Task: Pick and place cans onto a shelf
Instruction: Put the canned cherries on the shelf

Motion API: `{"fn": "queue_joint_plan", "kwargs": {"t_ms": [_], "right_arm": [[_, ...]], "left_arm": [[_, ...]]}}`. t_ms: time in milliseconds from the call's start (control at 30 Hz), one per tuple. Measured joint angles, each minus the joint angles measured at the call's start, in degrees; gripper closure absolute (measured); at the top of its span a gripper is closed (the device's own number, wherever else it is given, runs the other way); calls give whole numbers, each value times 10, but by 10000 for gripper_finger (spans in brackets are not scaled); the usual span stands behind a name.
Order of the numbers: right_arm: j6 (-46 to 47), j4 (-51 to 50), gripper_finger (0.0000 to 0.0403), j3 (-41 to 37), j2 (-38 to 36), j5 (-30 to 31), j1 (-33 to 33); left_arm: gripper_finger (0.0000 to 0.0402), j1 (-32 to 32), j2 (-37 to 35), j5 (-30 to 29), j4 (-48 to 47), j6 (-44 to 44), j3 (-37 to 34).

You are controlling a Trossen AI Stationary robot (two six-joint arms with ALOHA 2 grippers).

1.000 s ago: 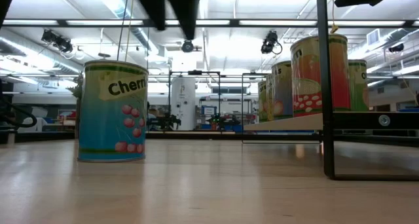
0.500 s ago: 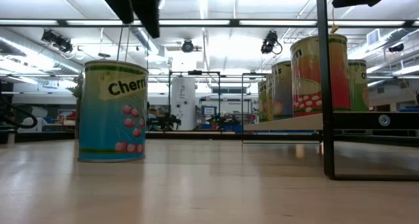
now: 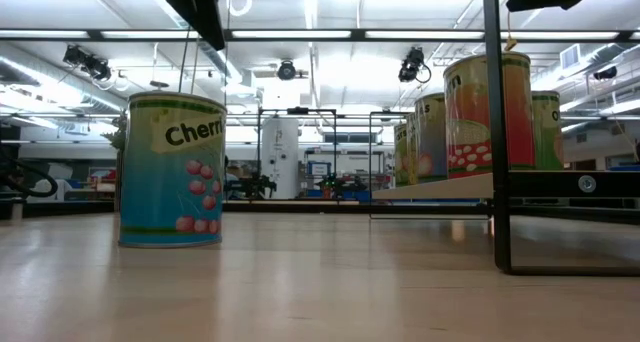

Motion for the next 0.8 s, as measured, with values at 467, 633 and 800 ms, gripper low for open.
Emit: {"fn": "queue_joint_plan", "kwargs": {"t_ms": [467,633,800], "right_arm": [[0,0,32,0,0,-1,0],[0,1,32,0,0,-2,0],[0,1,32,0,0,-2,0]], "left_arm": [[13,1,1,19,-1,-1,0],[13,1,1,19,-2,-1,0],[13,1,1,19,-3,-1,0]]}}
